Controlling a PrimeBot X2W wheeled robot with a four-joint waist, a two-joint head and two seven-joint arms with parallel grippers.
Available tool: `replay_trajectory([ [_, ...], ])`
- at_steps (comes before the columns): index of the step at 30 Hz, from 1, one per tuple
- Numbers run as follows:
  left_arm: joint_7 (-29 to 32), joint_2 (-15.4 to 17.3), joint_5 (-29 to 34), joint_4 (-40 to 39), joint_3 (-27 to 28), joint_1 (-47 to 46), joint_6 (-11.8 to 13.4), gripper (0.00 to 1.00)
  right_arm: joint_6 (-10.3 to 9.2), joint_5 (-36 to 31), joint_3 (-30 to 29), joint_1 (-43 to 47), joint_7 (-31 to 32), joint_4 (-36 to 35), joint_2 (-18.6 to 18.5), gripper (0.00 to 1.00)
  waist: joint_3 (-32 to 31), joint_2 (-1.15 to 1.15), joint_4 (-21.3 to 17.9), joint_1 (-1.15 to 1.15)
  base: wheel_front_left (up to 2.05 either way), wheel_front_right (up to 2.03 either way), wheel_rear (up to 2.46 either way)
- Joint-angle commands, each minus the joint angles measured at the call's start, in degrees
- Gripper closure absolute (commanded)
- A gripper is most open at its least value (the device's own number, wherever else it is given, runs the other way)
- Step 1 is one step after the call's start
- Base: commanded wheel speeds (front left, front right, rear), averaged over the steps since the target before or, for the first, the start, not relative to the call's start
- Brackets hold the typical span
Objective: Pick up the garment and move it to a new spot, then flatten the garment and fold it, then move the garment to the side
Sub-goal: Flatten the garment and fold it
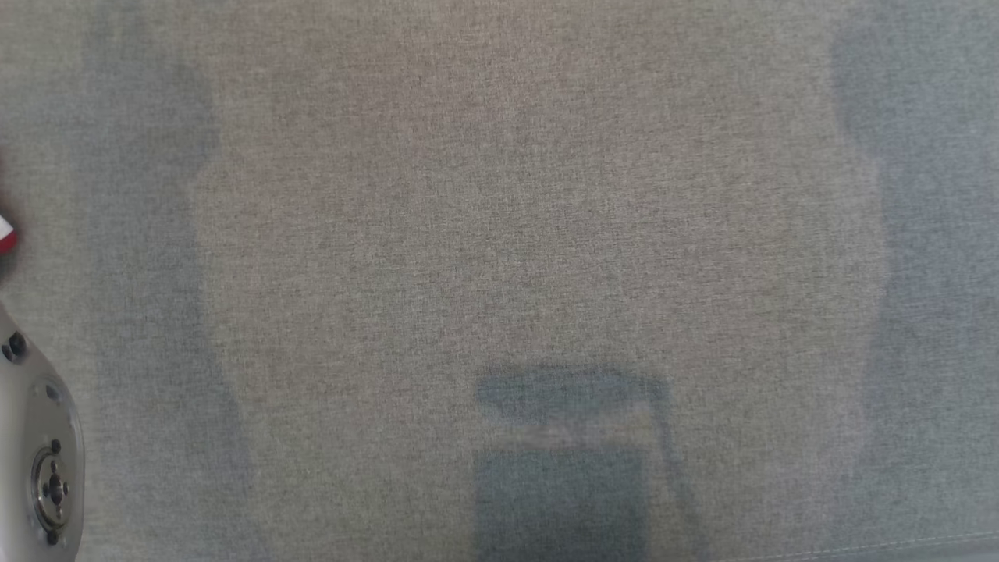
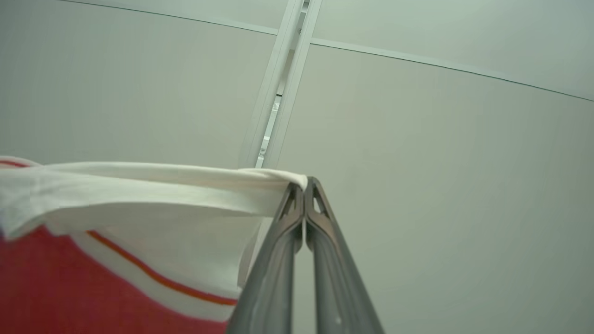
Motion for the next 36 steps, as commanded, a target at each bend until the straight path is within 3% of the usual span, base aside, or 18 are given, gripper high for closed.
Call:
replay_trajectory([
  [1, 0.1, 0.3, -0.1, 0.7, 0.8, -0.5, 0.7, 1.0, -0.14, -0.5, -0.6, -0.6, 0.0, 1.1, -0.3, 1.0, 3.1, 0.0, 1.1, -0.01, 0.0, 0.0, 0.0],
  [7, 0.1, -1.5, -0.5, 3.2, 1.2, 3.7, 0.2, 1.0, -0.19, 1.8, -1.8, 4.3, 0.0, 3.5, 0.5, 1.0, 4.7, 0.0, 1.0, -0.01, 0.0, 0.0, 0.0],
  [16, 0.1, -6.2, -2.3, 0.1, 6.5, 20.0, -0.1, 1.0, -0.2, 8.9, -4.8, 24.3, -0.1, -4.7, 2.8, 1.0, 3.2, 0.0, 0.2, -0.01, 0.0, 0.0, 0.0],
  [28, 0.1, -9.9, -2.8, -1.6, 11.3, 42.0, -1.6, 1.0, -0.26, 15.5, -5.7, 52.9, -0.1, -10.4, 8.3, 1.0, -5.7, 0.0, -0.7, -0.01, 0.0, 0.0, 0.0],
  [36, 0.1, -10.3, -3.5, 0.8, 9.1, 51.1, -1.4, 1.0, -0.25, 15.6, -5.3, 64.2, -0.1, -11.6, 11.4, 1.0, -11.7, 0.0, -1.2, -0.01, 0.0, 0.0, 0.0],
])
